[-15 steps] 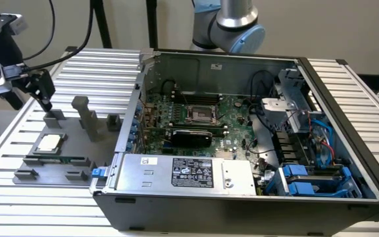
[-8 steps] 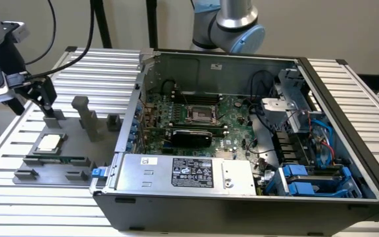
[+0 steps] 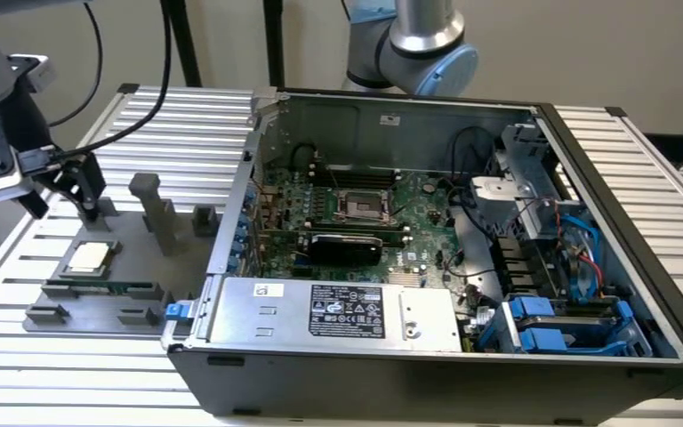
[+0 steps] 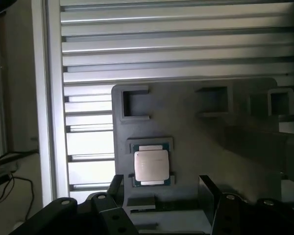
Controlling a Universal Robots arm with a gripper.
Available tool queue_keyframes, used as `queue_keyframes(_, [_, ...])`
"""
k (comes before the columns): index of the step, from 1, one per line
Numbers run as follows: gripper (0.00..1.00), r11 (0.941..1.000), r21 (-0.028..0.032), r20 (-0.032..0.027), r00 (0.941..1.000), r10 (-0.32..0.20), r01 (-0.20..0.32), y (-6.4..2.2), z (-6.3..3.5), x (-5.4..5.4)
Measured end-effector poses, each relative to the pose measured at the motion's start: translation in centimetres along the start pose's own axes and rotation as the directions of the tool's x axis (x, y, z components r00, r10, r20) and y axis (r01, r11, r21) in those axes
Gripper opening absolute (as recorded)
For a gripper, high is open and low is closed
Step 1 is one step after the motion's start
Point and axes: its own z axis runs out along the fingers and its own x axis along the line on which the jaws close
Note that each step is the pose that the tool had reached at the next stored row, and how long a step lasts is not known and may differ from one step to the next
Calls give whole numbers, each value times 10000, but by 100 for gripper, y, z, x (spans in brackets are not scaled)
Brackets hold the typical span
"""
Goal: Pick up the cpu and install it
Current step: 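Pick up the cpu and move it towards the insertion slot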
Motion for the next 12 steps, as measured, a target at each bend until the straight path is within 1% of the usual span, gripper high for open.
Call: queue_keyframes(12, [71,10000,0,-2,10000,-31,31,-76,215,0])
